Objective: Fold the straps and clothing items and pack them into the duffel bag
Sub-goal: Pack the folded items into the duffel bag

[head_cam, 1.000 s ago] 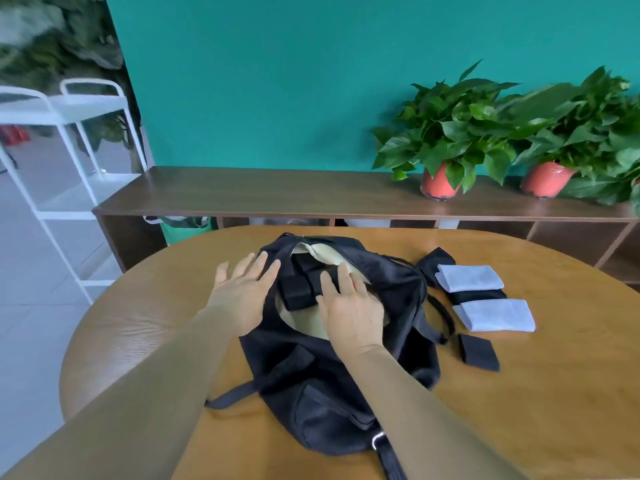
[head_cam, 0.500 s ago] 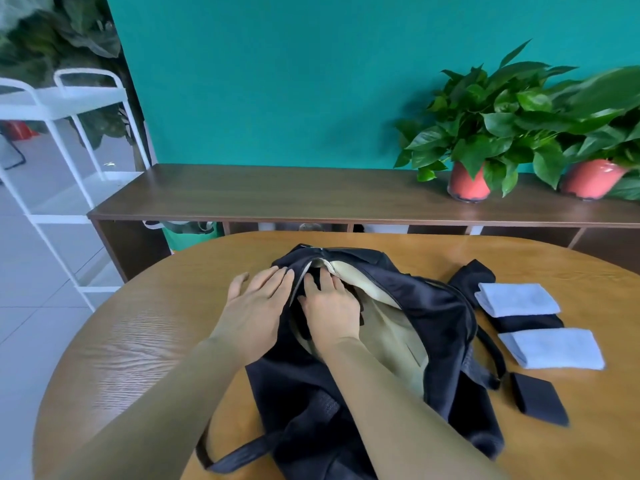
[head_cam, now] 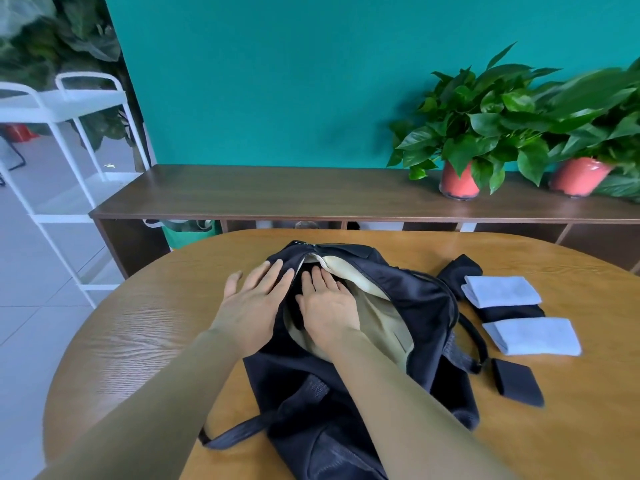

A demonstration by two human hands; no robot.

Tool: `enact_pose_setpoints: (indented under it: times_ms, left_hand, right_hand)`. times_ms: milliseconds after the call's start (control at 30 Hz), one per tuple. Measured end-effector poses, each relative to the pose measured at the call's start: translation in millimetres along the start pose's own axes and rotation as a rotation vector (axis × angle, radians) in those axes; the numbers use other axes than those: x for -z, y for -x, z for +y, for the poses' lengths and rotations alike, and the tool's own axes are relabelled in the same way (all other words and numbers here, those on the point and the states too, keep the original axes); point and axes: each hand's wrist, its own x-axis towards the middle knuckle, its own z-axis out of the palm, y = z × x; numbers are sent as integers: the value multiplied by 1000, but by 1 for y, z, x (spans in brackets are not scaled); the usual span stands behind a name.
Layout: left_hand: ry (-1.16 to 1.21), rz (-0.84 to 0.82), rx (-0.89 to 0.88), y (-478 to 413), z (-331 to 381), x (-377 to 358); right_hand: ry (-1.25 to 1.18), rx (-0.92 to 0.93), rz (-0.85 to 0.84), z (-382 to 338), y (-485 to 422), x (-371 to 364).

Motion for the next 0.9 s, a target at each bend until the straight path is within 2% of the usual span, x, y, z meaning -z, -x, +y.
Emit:
enact_pose_setpoints:
  times_ms: [233, 500, 767, 900]
  left_hand:
    - [-26, -2, -18, 15, 26, 24]
    - [-26, 20, -70, 29, 80, 34]
    - [-36, 38, -161, 26, 142, 46]
    - [-42, 31, -178, 22, 158, 48]
  right_hand:
    - [23, 39, 243, 15, 35, 24]
    - [70, 20, 371, 71, 104, 71]
    - [137, -198, 222, 155, 190, 81]
    - [212, -300, -2, 182, 214, 76]
